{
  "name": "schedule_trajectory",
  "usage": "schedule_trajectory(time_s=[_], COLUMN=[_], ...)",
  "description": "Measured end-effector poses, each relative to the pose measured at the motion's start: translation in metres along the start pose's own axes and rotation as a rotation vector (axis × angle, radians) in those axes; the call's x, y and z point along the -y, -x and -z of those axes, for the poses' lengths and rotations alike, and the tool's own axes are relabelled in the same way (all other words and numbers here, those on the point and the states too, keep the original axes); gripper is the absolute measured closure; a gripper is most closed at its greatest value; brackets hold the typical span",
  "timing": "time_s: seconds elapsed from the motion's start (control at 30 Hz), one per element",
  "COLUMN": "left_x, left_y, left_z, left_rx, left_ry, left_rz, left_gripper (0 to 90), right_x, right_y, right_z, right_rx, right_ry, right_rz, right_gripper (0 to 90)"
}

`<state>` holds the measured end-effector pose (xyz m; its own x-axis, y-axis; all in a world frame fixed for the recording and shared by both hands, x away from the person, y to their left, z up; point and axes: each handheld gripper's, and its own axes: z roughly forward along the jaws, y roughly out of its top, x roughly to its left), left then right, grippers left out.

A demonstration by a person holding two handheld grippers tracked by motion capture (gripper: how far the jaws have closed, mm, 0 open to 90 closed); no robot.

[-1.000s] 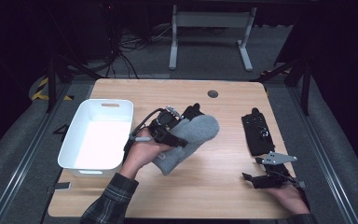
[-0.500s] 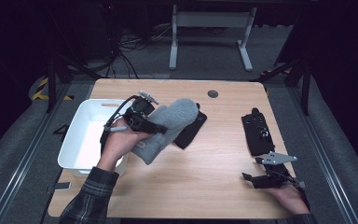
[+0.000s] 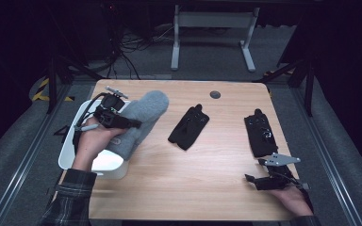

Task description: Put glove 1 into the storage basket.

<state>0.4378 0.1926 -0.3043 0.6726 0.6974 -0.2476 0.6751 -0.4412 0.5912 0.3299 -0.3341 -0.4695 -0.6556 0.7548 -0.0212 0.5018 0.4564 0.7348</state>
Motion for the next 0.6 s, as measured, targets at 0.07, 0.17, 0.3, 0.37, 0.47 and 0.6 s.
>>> schedule_trajectory(time_s=[0.07, 0.17, 0.3, 0.37, 0.47, 0.6], left_x=[0.005, 0.013, 0.025, 0.032, 0.040, 0.053], left_y=[-0.007, -0.019, -0.032, -0.041, -0.051, -0.068], left_z=[0.005, 0.012, 0.017, 0.019, 0.020, 0.019], left_rx=[-0.013, -0.033, -0.053, -0.063, -0.072, -0.089], left_ry=[0.005, 0.002, 0.003, 0.002, 0.000, -0.010], left_rz=[0.024, 0.049, 0.088, 0.114, 0.142, 0.193], left_gripper=[66.4, 66.4, 66.4, 66.4, 66.4, 66.3], right_x=[0.000, 0.000, 0.000, 0.000, 0.000, 0.000], right_y=[0.000, 0.000, 0.000, 0.000, 0.000, 0.000], right_z=[0.000, 0.000, 0.000, 0.000, 0.000, 0.000], right_rx=[0.000, 0.000, 0.000, 0.001, 0.002, 0.002], right_ry=[0.000, 0.000, 0.000, -0.001, -0.001, -0.001], right_rz=[-0.001, 0.000, 0.000, 0.001, 0.002, 0.002], right_gripper=[14.8, 14.8, 14.8, 14.8, 14.8, 14.9])
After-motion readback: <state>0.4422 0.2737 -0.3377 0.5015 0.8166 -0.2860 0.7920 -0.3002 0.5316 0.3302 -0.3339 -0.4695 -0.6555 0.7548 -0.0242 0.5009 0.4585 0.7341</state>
